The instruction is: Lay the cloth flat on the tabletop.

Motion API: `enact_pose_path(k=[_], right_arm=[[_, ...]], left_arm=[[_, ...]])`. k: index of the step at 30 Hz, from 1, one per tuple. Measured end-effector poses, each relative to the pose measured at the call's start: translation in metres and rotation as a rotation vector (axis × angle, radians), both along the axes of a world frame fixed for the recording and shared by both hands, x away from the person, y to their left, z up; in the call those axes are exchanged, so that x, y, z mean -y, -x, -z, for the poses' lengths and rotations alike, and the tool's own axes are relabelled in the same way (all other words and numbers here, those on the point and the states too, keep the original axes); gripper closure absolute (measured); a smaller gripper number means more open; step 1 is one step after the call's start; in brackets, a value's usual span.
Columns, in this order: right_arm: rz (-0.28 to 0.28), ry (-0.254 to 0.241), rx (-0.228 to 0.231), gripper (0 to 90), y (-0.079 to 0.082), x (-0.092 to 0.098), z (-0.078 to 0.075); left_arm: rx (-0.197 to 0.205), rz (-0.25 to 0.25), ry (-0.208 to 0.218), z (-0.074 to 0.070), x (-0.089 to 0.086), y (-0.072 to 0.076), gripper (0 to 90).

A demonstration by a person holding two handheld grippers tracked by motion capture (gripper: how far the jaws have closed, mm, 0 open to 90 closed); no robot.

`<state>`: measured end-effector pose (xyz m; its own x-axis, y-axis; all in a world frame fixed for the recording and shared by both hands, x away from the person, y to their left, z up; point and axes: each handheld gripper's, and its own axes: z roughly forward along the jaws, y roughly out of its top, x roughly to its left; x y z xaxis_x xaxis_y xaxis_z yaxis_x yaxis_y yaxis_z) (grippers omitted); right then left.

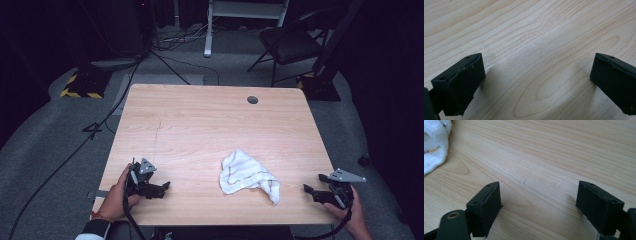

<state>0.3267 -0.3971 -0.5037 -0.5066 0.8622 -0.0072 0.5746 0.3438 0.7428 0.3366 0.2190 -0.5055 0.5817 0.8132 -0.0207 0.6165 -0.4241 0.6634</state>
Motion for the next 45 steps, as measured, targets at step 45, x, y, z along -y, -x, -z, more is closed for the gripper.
enact_pose_path(k=[45], right_arm=[[-0.339,0.083,-0.065,37.9,-0.006,-0.104,-0.013]], left_arm=[[0.032,0.589,0.024,-0.003,0.183,-0.013,15.4]])
